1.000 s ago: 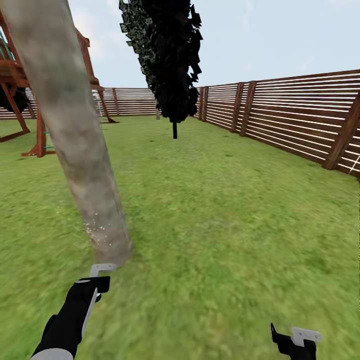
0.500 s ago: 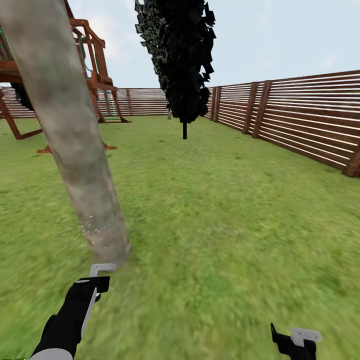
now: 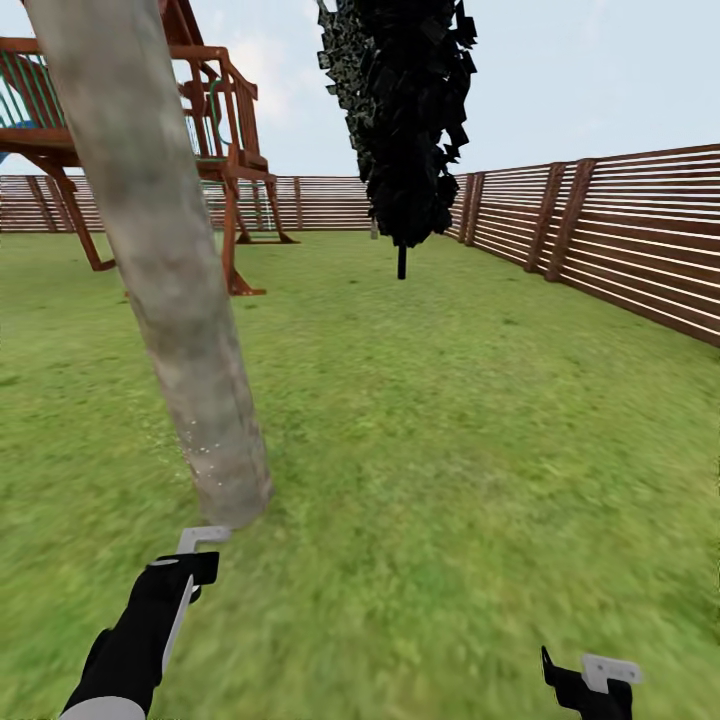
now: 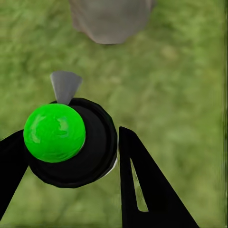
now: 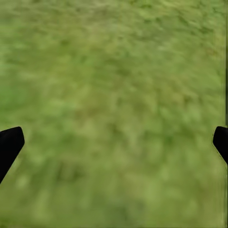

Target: In the garden, pick up the pesticide atomizer on the floor and spray pesticide onto both trees until each tree trunk is fully covered.

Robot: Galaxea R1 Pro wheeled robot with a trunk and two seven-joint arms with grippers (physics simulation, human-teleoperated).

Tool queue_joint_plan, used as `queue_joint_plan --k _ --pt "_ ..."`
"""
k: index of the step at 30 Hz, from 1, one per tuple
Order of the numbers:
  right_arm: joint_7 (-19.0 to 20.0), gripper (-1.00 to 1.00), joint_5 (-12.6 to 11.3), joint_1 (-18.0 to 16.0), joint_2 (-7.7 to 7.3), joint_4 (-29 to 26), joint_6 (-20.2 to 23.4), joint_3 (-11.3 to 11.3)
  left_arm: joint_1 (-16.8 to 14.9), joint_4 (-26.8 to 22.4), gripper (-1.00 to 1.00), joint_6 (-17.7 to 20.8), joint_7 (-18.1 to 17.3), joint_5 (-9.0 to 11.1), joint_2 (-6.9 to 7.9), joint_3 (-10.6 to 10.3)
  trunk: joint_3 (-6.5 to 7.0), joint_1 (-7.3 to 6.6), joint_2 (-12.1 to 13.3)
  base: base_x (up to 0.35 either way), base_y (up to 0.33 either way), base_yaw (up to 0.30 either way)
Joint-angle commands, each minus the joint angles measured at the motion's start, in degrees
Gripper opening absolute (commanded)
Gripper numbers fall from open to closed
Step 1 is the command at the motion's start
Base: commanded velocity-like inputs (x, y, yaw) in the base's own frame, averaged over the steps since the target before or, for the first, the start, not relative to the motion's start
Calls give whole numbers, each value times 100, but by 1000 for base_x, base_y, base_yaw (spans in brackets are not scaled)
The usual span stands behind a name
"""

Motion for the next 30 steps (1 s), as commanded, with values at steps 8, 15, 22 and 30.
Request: queue_joint_plan --k 8,15,22,30 --pt "-10 100 60 -5 1 8 -18 -41 -4 -17 -100 27 -13 -5 -20 351 -5 -1 -2 1 -269 4" --pt "-10 100 60 -5 1 8 -18 -41 -4 -11 -100 27 -24 -4 -22 373 -5 -1 -2 117 -258 206" --pt "-10 100 60 -5 1 8 -18 -41 -4 -10 -100 27 -41 -4 -19 365 -5 -1 -2 243 -197 244" --pt "-10 100 60 -5 1 8 -18 -41 -4 -10 -100 27 -48 -4 -18 364 -5 -1 -2 301 -148 13"
